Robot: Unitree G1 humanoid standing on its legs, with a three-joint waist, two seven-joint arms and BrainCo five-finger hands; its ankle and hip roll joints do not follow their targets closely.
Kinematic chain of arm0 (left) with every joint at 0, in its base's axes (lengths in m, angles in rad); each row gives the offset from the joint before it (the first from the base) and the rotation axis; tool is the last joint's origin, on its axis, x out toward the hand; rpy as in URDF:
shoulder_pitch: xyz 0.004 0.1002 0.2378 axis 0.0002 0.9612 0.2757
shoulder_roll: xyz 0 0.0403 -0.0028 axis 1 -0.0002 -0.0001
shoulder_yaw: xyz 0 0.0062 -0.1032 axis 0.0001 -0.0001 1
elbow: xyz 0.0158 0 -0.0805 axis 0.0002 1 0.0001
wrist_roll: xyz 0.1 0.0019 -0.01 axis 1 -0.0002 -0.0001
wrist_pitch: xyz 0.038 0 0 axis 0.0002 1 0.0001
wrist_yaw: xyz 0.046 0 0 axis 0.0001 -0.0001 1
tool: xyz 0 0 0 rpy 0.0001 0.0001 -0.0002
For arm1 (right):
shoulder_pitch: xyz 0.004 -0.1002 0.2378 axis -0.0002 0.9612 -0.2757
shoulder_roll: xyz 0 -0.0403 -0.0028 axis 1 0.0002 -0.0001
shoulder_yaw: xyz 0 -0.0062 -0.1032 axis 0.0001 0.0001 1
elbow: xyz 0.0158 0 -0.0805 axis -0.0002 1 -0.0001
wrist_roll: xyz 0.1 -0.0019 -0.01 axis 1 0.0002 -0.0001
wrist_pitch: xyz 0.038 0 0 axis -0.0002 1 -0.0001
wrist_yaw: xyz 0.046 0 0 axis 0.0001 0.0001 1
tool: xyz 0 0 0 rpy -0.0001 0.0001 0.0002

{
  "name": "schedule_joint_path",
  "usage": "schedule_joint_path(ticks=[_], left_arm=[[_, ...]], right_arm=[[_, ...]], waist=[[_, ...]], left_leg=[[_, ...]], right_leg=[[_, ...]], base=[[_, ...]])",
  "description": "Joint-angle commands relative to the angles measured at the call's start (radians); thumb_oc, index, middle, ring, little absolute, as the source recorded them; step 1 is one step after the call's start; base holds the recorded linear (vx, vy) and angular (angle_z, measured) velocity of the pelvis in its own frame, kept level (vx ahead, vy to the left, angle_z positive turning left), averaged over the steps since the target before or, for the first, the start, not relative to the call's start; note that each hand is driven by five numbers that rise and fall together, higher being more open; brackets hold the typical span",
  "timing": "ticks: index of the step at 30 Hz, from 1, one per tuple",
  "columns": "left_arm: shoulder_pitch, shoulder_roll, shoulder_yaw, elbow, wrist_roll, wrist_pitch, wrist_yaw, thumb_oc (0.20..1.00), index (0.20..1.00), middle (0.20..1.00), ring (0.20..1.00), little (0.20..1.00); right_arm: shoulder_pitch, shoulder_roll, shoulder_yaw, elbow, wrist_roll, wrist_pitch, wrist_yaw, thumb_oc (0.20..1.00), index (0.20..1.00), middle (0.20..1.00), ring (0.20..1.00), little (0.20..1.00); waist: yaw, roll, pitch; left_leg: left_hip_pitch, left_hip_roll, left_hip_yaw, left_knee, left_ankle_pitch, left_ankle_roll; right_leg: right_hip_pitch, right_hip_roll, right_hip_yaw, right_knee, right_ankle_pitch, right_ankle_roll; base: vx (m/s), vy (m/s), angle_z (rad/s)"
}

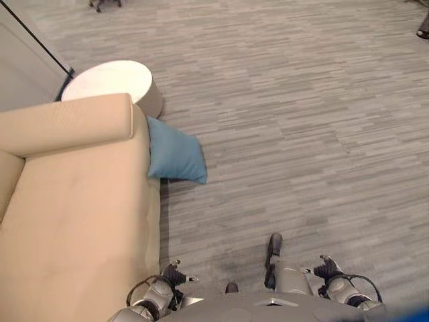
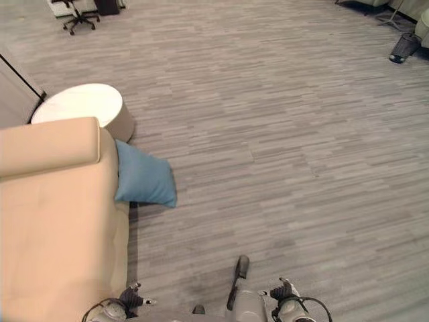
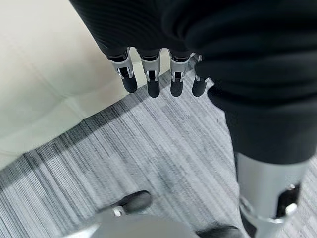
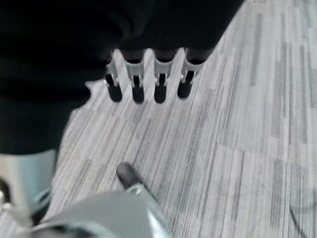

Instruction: Pick up all the scattered cushions and arrange them neatly on the sofa.

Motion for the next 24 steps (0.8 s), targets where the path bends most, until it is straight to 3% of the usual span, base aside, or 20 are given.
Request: schedule_joint_path(ticks=[1,3,5,6,7,11,13,18,20,22,23,24], left_arm=[[-0.040,-0.020,0.004,0.003,0.044,-0.008,-0.016,1.000,1.000,1.000,1.000,1.000],[-0.054,-0.021,-0.007,-0.008,0.036,-0.011,-0.021,1.000,1.000,1.000,1.000,1.000],[-0.061,-0.022,-0.011,-0.011,0.032,-0.009,-0.018,1.000,1.000,1.000,1.000,1.000],[-0.063,-0.023,-0.014,-0.011,0.033,-0.008,-0.017,1.000,1.000,1.000,1.000,1.000],[-0.066,-0.021,-0.018,-0.013,0.030,-0.008,-0.014,1.000,1.000,1.000,1.000,1.000],[-0.068,-0.017,-0.023,-0.015,0.032,-0.010,-0.011,1.000,1.000,1.000,1.000,1.000],[-0.066,-0.014,-0.023,-0.020,0.029,-0.012,-0.010,1.000,1.000,1.000,1.000,1.000],[-0.030,-0.005,0.011,0.002,0.028,-0.007,-0.014,1.000,1.000,1.000,1.000,1.000],[-0.034,0.018,0.022,-0.008,0.024,-0.006,-0.012,1.000,1.000,1.000,1.000,1.000],[-0.035,0.021,0.022,-0.010,0.024,-0.007,-0.013,1.000,1.000,1.000,1.000,1.000],[-0.036,0.024,0.015,-0.010,0.023,-0.008,-0.008,1.000,1.000,1.000,1.000,1.000],[-0.035,0.024,0.013,-0.012,0.024,-0.008,-0.006,1.000,1.000,1.000,1.000,1.000]], right_arm=[[-0.013,-0.023,0.026,0.009,0.025,-0.018,0.010,1.000,1.000,1.000,1.000,1.000],[-0.025,-0.027,0.023,0.013,0.043,-0.018,0.013,1.000,1.000,1.000,1.000,1.000],[-0.027,-0.027,0.025,0.017,0.045,-0.015,0.008,1.000,1.000,1.000,1.000,1.000],[-0.027,-0.027,0.026,0.018,0.047,-0.015,0.004,1.000,1.000,1.000,1.000,1.000],[-0.023,-0.031,0.022,0.017,0.047,-0.020,-0.004,1.000,1.000,1.000,1.000,1.000],[-0.011,-0.038,0.014,0.018,0.051,-0.023,-0.013,1.000,1.000,1.000,1.000,1.000],[-0.008,-0.034,0.016,0.020,0.053,-0.019,-0.015,1.000,1.000,1.000,1.000,1.000],[0.008,-0.013,0.027,0.029,0.009,-0.014,-0.003,1.000,1.000,1.000,1.000,1.000],[0.005,-0.008,0.026,0.024,-0.009,-0.011,0.009,1.000,1.000,1.000,1.000,1.000],[0.001,-0.008,0.029,0.021,-0.014,-0.011,0.012,1.000,1.000,1.000,1.000,1.000],[-0.009,-0.006,0.035,0.014,-0.014,-0.012,0.015,1.000,1.000,1.000,1.000,1.000],[-0.010,-0.006,0.039,0.012,-0.014,-0.013,0.017,1.000,1.000,1.000,1.000,1.000]], waist=[[0.019,-0.021,0.016],[0.034,-0.033,0.040],[0.045,-0.040,0.050],[0.053,-0.044,0.052],[0.062,-0.040,0.053],[0.075,-0.015,0.054],[0.082,-0.011,0.058],[0.103,-0.021,0.014],[0.096,-0.014,0.014],[0.090,-0.006,0.018],[0.073,0.012,0.026],[0.063,0.018,0.031]], left_leg=[[-0.184,0.043,0.018,0.260,-0.014,-0.065],[-0.290,0.047,0.041,0.451,0.054,-0.078],[-0.339,0.042,0.060,0.464,0.043,-0.072],[-0.365,0.035,0.070,0.438,0.024,-0.067],[-0.379,0.037,0.089,0.336,0.025,-0.063],[-0.431,0.059,0.152,0.150,0.172,-0.078],[-0.446,0.071,0.174,0.127,0.206,-0.086],[-0.387,0.036,0.139,0.090,0.172,-0.038],[-0.320,0.030,0.132,0.073,0.135,-0.001],[-0.306,0.026,0.125,0.073,0.126,0.008],[-0.264,0.025,0.097,0.058,0.112,0.022],[-0.245,0.022,0.088,0.048,0.110,0.024]], right_leg=[[0.158,0.019,0.005,-0.077,-0.103,0.066],[0.214,0.026,0.004,-0.097,-0.129,0.035],[0.238,0.027,0.003,-0.109,-0.144,0.033],[0.252,0.027,-0.002,-0.119,-0.153,0.040],[0.270,0.034,-0.003,-0.122,-0.167,0.047],[0.326,0.073,-0.011,-0.139,-0.204,0.046],[0.343,0.082,-0.011,-0.138,-0.220,0.042],[0.367,0.070,0.014,-0.039,-0.277,0.058],[0.259,0.018,0.006,0.222,-0.240,0.111],[0.229,0.006,0.000,0.286,-0.217,0.126],[0.146,0.007,0.019,0.387,-0.179,0.115],[0.121,0.012,0.028,0.394,-0.179,0.109]], base=[[0.07,-0.147,0.68],[0.13,-0.147,0.20],[0.18,-0.091,-0.24],[0.27,-0.034,-0.19],[0.29,-0.009,-0.12],[0.24,0.033,0.04],[0.20,0.058,0.10],[0.32,0.164,-0.30],[0.21,0.207,-0.33],[0.13,0.145,0.20],[0.21,0.159,0.51],[0.28,0.124,0.56]])
